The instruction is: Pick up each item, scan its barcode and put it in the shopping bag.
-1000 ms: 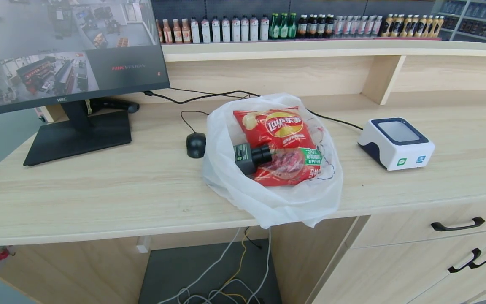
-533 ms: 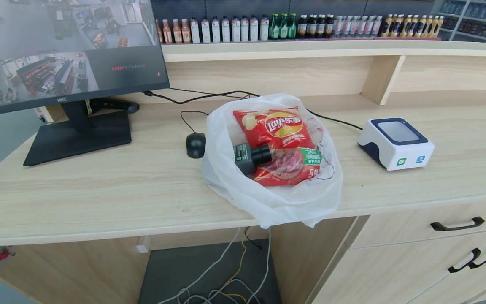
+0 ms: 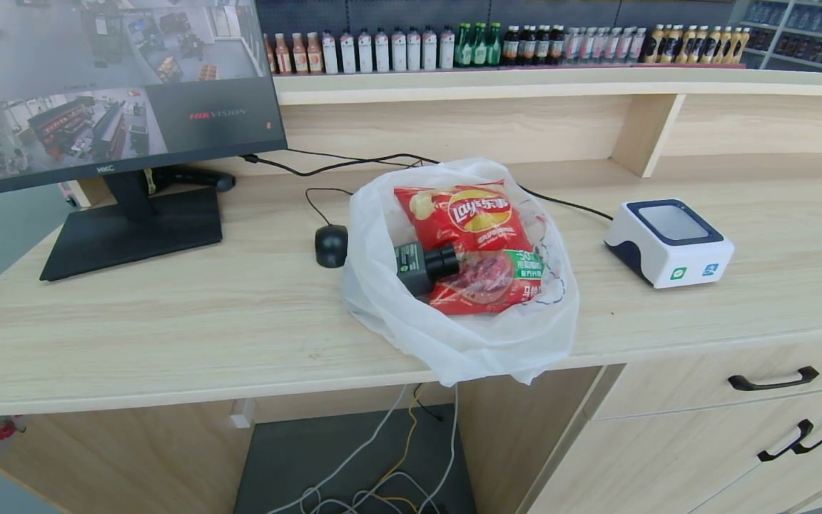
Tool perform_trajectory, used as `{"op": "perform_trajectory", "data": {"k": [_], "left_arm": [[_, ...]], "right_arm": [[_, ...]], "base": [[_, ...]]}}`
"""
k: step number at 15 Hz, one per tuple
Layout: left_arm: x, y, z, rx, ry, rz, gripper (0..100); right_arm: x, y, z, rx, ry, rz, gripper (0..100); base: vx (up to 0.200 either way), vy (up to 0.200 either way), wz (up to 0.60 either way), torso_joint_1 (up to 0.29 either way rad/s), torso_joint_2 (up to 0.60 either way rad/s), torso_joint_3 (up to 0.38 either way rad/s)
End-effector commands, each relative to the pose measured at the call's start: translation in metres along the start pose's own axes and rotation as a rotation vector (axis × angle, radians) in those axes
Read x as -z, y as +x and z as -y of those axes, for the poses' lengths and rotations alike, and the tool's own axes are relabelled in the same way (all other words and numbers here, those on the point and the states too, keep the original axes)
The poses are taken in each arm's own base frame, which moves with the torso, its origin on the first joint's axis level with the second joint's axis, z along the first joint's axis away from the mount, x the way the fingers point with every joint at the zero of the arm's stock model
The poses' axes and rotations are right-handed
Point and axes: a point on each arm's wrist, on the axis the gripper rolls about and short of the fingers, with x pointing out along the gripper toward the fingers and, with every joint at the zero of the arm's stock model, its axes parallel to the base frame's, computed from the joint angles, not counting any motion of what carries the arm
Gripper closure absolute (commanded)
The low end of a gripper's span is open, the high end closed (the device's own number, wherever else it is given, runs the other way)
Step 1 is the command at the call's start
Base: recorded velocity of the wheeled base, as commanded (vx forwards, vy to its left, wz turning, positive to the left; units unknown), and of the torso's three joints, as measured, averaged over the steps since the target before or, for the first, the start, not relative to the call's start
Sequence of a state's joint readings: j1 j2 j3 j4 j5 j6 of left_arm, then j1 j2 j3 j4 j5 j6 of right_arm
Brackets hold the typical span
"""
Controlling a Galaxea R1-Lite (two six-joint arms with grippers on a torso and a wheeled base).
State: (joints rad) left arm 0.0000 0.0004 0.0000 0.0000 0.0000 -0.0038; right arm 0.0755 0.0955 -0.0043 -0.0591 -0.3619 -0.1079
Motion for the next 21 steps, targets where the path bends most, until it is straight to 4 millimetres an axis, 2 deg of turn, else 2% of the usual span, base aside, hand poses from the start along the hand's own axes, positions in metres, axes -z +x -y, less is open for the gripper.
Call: {"op": "perform_trajectory", "data": {"k": [1, 3, 5, 8, 9, 11, 13, 18, 21], "left_arm": [[0.0, 0.0, 0.0, -0.002, -0.001, 0.0, 0], [0.0, 0.0, 0.0, -0.002, -0.001, 0.0, 0], [0.0, 0.0, 0.0, 0.0, -0.001, 0.0, 0], [0.0, 0.0, 0.0, -0.002, -0.001, 0.0, 0], [0.0, 0.0, 0.0, -0.002, -0.001, 0.0, 0], [0.0, 0.0, 0.0, -0.002, -0.001, 0.0, 0], [0.0, 0.0, 0.0, -0.002, -0.001, 0.0, 0], [0.0, 0.0, 0.0, -0.002, -0.001, 0.0, 0], [0.0, 0.0, 0.0, -0.002, -0.001, 0.0, 0]], "right_arm": [[0.001, 0.0, -0.002, -0.095, 0.028, 0.012, 0], [0.0, -0.001, -0.001, -0.048, 0.051, 0.007, 0], [-0.001, 0.002, -0.003, 0.116, 0.075, -0.06, 0], [0.001, -0.002, -0.004, 0.185, 0.119, -0.018, 0], [0.001, -0.003, -0.004, 0.167, 0.122, -0.014, 0], [0.001, -0.002, -0.01, -0.106, 0.112, -0.003, 0], [0.006, -0.003, -0.013, -0.221, 0.038, -0.043, 0], [0.005, -0.003, -0.012, -0.284, 0.034, -0.03, 0], [0.006, -0.005, -0.01, -0.379, 0.023, 0.014, 0]], "base": [[0.0, 0.0, 0.0, 0.0, 0.0, 0.0], [0.0, 0.0, 0.0, 0.0, 0.0, 0.0], [0.0, 0.0, 0.0, 0.0, 0.0, 0.0], [0.0, 0.0, 0.0, 0.0, 0.0, 0.0], [0.0, 0.0, 0.0, 0.0, 0.0, 0.0], [0.0, 0.0, 0.0, 0.0, 0.0, 0.0], [0.0, 0.0, 0.0, 0.0, 0.0, 0.0], [0.0, 0.0, 0.0, 0.0, 0.0, 0.0], [0.0, 0.0, 0.0, 0.0, 0.0, 0.0]]}}
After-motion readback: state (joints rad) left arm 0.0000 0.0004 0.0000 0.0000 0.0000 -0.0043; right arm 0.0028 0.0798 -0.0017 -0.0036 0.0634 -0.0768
